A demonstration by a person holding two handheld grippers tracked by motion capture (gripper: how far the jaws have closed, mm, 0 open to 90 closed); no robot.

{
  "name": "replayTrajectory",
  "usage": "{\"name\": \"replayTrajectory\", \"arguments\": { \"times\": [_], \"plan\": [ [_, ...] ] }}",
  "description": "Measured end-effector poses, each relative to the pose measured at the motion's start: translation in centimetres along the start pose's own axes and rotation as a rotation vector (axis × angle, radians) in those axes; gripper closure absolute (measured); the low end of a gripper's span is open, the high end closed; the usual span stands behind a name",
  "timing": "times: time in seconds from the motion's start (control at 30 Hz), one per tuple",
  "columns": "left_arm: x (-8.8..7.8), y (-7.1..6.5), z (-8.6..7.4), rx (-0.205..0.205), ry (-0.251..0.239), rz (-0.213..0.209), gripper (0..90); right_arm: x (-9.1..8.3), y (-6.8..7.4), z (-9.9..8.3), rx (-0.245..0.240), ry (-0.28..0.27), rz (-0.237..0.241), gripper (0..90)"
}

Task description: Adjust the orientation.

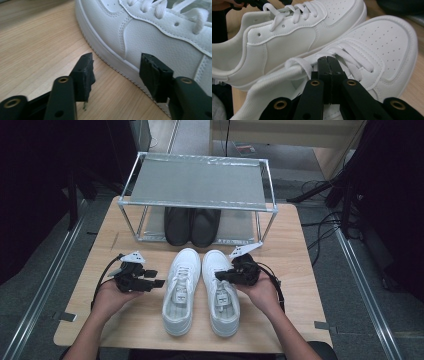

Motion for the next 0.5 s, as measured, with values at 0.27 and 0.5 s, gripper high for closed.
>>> {"name": "replayTrajectory", "arguments": {
  "times": [0.27, 0.5],
  "plan": [
    [0.2, -1.0, 0.0, -0.009, 0.011, -0.074, 74.6, -2.8, -1.1, 0.2, 0.012, -0.095, -0.042, 90.0],
    [1.0, -1.6, -0.1, -0.005, 0.036, -0.117, 79.7, -4.5, -2.4, -1.7, 0.054, -0.094, -0.065, 90.0]
  ]
}}
Point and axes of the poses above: each handheld gripper's, and its own axes: x roughly forward along the jaws, z roughly out of its top, y roughly to its left, the point moved 8 cm from there along x, roughly forward along the jaws, and after that the axes turned 14 degrees about x, right-handed, at the moved point
